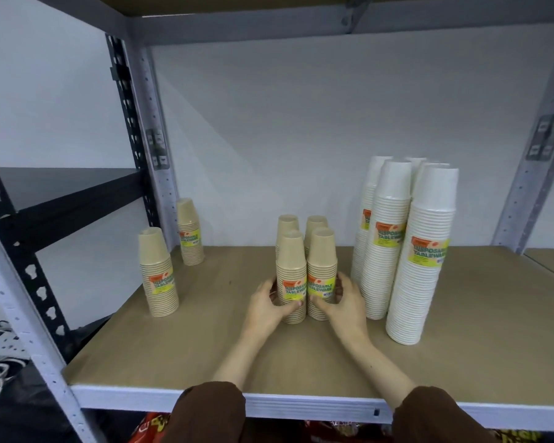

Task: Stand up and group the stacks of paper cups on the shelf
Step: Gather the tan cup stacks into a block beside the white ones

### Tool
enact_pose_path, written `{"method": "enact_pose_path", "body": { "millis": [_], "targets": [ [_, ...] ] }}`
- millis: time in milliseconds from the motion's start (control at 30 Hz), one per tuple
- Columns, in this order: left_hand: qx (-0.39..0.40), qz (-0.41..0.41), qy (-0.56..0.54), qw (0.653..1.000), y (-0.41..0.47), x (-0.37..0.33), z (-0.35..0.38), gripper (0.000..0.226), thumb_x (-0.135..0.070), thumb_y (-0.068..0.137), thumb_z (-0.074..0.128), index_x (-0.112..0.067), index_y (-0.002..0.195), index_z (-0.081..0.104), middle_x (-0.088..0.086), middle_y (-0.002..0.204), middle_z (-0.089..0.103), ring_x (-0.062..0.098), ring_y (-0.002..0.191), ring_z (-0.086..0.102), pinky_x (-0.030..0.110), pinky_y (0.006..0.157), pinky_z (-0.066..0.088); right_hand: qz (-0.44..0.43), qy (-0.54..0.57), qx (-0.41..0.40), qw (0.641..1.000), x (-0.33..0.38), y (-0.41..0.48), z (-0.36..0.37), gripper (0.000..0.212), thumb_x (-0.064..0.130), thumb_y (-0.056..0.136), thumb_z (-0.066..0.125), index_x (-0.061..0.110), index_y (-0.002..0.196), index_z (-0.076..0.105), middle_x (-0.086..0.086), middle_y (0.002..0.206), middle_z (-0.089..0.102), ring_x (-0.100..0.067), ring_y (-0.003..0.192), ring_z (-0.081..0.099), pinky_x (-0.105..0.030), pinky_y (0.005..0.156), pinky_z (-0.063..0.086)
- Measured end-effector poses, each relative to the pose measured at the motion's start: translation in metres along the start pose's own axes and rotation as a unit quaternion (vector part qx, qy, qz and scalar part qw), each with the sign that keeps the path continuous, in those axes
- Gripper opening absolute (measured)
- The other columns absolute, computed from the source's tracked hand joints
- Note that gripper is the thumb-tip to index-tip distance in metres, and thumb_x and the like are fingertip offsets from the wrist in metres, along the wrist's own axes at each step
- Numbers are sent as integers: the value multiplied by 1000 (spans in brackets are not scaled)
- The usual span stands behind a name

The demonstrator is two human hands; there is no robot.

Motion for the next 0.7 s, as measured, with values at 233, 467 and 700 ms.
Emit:
{"method": "enact_pose_path", "body": {
  "millis": [233, 467, 700],
  "targets": [
    [4, -30, 43, 999, -7, 12, 1, 70, -14, 61, 84, -3, 120, 47, 11, 122, 54, 12, 98, 50, 20, 86, 39, 45, -5, 28, 999, -19, -3, 8, 68, 14, 64, 80, 0, 122, 47, -19, 122, 57, -29, 113, 55, -35, 96, 43],
    [-9, -28, 68, 997, -6, 14, -2, 58, -12, 68, 79, 0, 117, 49, 16, 119, 56, 15, 93, 52, 19, 82, 40, 60, 18, 37, 997, -26, -1, 12, 64, 10, 62, 82, 1, 116, 49, -17, 116, 62, -27, 106, 59, -35, 91, 47],
    [-21, -21, 71, 997, -7, 15, -4, 60, -11, 71, 76, -2, 123, 48, 17, 123, 57, 24, 110, 58, 21, 87, 42, 40, -17, 25, 999, -25, -2, 11, 67, 15, 62, 82, 0, 119, 50, -18, 116, 59, -29, 107, 57, -37, 93, 47]
  ]
}}
Point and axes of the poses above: each hand's wrist, its own y-axis towards the middle knuckle, its own z-axis out of the palm, x = y × z, the point moved 7 cm from there along y, towards the middle knuckle
